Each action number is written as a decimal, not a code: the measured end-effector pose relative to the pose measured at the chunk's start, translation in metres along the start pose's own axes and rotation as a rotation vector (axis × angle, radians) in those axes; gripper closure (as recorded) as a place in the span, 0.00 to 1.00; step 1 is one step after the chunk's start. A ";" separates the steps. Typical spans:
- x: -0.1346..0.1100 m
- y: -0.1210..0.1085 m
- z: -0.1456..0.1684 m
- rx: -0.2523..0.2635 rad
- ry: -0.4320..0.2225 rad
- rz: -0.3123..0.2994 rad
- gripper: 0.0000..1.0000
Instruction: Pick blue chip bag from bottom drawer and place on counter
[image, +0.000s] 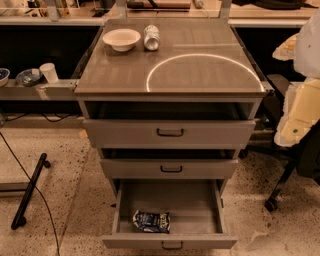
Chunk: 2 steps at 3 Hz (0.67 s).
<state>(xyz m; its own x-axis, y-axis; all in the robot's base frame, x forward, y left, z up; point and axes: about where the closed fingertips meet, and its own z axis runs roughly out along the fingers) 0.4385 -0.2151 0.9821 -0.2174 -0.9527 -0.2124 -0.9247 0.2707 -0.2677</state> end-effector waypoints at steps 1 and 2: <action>0.000 0.000 0.000 0.000 0.000 0.000 0.00; 0.003 0.009 0.034 -0.046 -0.084 0.031 0.00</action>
Offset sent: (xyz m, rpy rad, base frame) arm 0.0079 0.0092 -0.1110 0.3076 0.0993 0.0124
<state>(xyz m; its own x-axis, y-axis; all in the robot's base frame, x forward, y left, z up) 0.4405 -0.2114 0.9471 -0.2208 -0.9287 -0.2979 -0.9319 0.2910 -0.2164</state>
